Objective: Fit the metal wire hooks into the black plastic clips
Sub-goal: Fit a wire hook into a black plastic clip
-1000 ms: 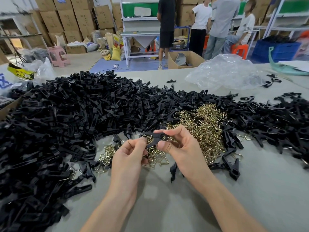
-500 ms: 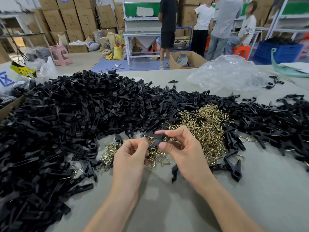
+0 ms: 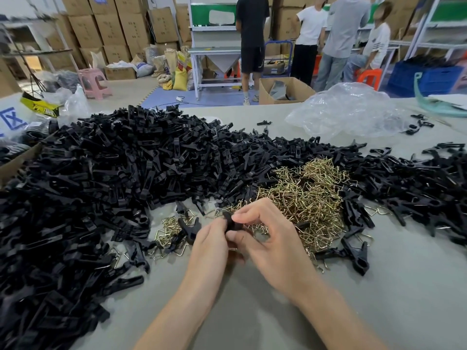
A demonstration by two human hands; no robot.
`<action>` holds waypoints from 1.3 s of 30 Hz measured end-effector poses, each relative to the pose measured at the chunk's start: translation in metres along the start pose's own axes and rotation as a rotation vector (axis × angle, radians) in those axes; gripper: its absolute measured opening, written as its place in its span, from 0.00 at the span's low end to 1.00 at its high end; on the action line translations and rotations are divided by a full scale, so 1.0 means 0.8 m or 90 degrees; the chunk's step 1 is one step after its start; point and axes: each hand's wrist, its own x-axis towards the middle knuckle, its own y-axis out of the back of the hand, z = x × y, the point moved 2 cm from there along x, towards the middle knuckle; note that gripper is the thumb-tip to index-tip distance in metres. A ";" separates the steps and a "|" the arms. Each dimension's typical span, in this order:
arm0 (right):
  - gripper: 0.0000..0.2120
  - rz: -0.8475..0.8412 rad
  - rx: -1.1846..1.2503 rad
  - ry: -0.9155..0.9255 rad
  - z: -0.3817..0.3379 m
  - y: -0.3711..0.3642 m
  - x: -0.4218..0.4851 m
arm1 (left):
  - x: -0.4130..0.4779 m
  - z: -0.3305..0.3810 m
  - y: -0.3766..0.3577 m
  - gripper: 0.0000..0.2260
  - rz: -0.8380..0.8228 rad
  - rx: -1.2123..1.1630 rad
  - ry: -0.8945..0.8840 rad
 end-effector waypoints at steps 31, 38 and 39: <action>0.07 -0.194 -0.172 0.081 0.000 -0.016 -0.003 | 0.004 0.005 0.000 0.19 -0.194 -0.234 0.171; 0.06 -0.198 -0.157 0.065 0.003 -0.017 -0.003 | 0.002 0.005 -0.003 0.18 -0.154 -0.242 0.150; 0.06 -0.192 -0.172 0.072 0.004 -0.016 -0.003 | 0.003 0.004 -0.003 0.18 -0.155 -0.244 0.153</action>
